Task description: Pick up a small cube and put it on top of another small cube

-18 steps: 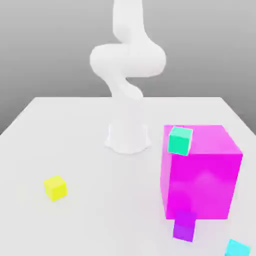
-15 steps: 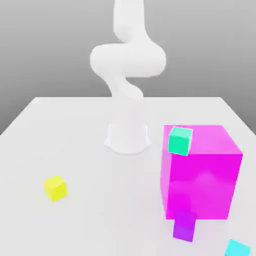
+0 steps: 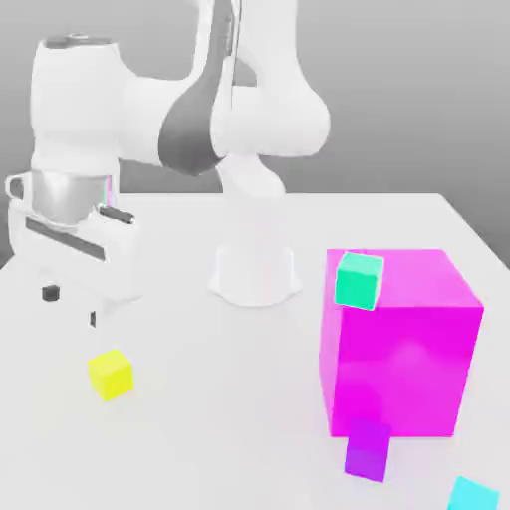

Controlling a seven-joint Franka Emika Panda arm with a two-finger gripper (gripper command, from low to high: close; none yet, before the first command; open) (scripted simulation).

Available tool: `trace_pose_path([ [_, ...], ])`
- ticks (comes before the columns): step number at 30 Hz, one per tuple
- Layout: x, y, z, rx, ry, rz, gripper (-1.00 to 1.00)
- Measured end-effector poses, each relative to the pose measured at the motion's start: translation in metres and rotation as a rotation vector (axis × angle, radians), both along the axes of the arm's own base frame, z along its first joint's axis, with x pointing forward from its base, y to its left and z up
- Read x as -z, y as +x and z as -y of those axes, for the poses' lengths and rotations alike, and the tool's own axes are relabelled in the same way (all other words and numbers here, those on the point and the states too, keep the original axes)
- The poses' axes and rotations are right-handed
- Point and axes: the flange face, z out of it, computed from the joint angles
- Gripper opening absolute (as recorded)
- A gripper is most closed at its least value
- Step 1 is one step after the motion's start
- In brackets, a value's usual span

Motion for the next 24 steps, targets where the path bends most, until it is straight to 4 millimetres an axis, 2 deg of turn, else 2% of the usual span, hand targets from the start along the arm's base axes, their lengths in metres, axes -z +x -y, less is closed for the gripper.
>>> trace_pose_path([
  [1,0.019,-0.017,0.006,0.048,0.025,-0.025,0.0],
  [3,0.049,-0.039,0.008,0.102,0.061,-0.058,0.0],
  [9,0.105,-0.043,0.005,0.106,0.071,-0.07,0.0],
  [10,0.114,-0.044,0.005,0.105,0.07,-0.07,-1.0],
  [17,0.116,-0.044,0.005,0.106,0.071,-0.07,-1.0],
  [24,0.06,-0.044,0.005,0.107,0.072,-0.069,-1.0],
])
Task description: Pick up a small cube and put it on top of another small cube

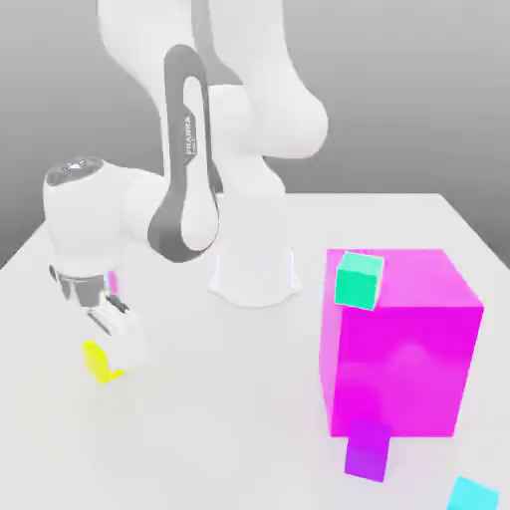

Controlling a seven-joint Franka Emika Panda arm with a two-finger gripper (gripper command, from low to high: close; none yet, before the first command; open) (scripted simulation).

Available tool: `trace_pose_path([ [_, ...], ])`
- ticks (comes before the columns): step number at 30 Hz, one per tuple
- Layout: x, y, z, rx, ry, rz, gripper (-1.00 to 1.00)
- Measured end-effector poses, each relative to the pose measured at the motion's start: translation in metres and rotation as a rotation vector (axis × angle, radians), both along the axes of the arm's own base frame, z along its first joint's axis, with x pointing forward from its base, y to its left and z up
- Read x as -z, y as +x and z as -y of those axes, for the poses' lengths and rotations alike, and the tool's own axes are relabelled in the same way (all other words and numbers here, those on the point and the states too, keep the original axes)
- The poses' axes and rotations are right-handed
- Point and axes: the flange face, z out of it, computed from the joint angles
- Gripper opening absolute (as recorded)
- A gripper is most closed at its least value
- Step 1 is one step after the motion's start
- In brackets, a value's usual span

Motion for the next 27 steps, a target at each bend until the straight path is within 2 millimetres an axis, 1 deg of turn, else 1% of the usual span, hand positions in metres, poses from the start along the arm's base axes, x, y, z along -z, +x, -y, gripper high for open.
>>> trace_pose_path([
  [3,-0.008,0.052,-0.038,-0.128,0.004,-0.013,-1.0],
  [6,-0.011,0.106,-0.082,-0.236,0.007,-0.027,-1.0],
  [8,-0.013,0.139,-0.12,-0.313,0.007,-0.034,-1.0],
  [10,-0.017,0.169,-0.167,-0.394,0.006,-0.037,-1.0],
  [12,-0.021,0.192,-0.216,-0.469,0.004,-0.038,-1.0],
  [14,-0.026,0.208,-0.265,-0.538,0.002,-0.035,-1.0],
  [16,-0.032,0.219,-0.314,-0.6,0.001,-0.029,-1.0],
  [19,-0.044,0.226,-0.389,-0.686,0.001,-0.015,-1.0],
  [20,-0.044,0.227,-0.414,-0.712,0.001,-0.008,-1.0],
  [21,-0.036,0.228,-0.435,-0.734,0.001,-0.003,-1.0],
  [22,-0.023,0.228,-0.446,-0.745,0.001,-0.001,-1.0],
  [23,-0.008,0.227,-0.451,-0.751,0.001,0.0,-1.0],
  [24,0.003,0.227,-0.454,-0.755,0.0,0.0,1.0],
  [27,0.003,0.227,-0.454,-0.755,0.001,0.0,1.0],
])
